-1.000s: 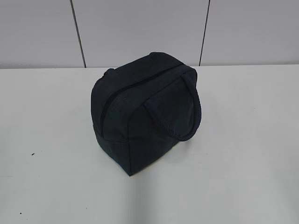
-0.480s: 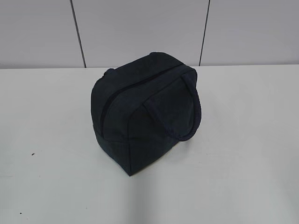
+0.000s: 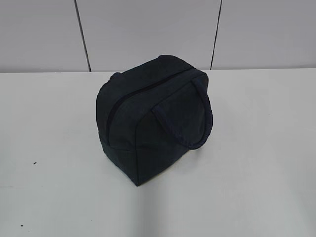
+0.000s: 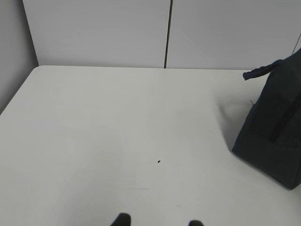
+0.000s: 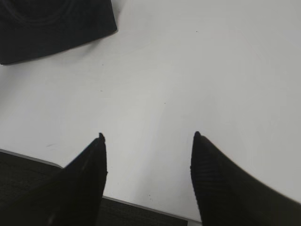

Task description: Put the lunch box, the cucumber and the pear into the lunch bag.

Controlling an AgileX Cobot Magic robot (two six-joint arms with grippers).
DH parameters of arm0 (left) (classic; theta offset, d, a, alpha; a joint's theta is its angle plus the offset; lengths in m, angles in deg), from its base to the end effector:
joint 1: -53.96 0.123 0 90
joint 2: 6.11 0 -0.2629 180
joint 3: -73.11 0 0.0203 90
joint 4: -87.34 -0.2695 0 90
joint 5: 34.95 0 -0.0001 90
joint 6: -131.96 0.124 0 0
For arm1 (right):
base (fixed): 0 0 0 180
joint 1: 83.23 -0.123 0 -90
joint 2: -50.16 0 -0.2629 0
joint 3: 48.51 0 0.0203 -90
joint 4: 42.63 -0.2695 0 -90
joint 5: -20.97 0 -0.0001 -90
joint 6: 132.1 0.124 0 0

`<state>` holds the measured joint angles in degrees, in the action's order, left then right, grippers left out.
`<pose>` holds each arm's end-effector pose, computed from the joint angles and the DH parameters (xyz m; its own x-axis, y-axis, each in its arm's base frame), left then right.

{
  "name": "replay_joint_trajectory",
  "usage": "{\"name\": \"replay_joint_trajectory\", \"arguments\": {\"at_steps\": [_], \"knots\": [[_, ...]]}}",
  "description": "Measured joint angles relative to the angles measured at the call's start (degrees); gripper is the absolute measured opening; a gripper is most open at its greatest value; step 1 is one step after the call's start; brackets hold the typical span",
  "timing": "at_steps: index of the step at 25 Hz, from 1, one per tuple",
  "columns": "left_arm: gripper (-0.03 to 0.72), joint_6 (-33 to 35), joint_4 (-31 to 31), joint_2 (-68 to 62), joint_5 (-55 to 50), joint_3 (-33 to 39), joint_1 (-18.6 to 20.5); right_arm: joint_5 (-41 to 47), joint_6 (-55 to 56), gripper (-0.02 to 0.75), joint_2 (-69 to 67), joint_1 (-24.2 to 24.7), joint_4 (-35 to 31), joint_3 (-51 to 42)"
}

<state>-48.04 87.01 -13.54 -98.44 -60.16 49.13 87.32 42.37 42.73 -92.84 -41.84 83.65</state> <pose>0.0555 -0.0041 0.2736 -0.4622 0.0416 -0.8858 0.0808 0.9967 0.0047 0.0543 0.0076 0.2621 -0.4983 -0.1877 -0.8465 -0.2082 0.9736 -0.0933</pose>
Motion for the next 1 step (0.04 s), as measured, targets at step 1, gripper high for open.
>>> {"name": "replay_joint_trajectory", "arguments": {"at_steps": [1], "knots": [[0.237, 0.0, 0.0, 0.0, 0.0, 0.0, 0.0, 0.0, 0.0, 0.447, 0.0, 0.0, 0.0, 0.0]]}}
